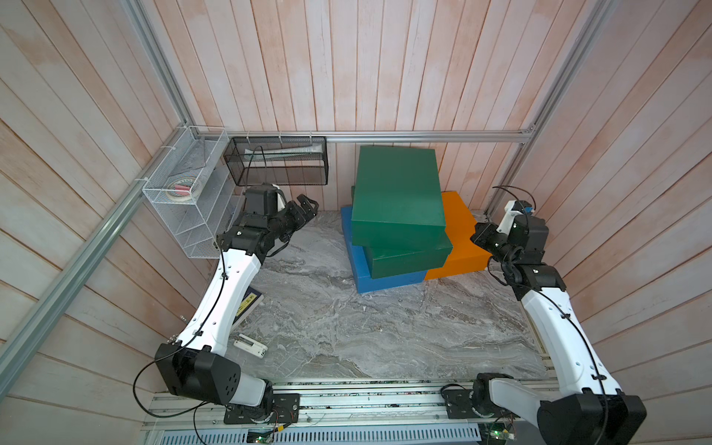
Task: Stack the shoeboxes
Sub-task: Place the shoebox at the shoebox, then adjust the shoeboxes in the shoebox.
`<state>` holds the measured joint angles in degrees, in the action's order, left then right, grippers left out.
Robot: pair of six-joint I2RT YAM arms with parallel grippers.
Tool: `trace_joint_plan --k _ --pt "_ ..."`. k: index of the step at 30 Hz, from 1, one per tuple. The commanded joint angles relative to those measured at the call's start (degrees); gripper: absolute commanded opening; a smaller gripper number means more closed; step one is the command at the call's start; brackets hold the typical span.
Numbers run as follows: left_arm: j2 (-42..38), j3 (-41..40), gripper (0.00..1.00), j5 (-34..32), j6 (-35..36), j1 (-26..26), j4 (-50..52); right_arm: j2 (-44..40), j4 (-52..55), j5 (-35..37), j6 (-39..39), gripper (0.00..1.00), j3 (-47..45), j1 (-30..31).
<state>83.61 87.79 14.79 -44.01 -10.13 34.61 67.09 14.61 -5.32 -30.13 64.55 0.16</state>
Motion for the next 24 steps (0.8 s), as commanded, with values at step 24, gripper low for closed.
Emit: trace_joint_plan --k 24 --pt "7.8 -12.7 1.00 4.1 0.3 0.4 -13.5 14.6 -12.3 -14.1 2.1 0.00 -9.3 -0.6"
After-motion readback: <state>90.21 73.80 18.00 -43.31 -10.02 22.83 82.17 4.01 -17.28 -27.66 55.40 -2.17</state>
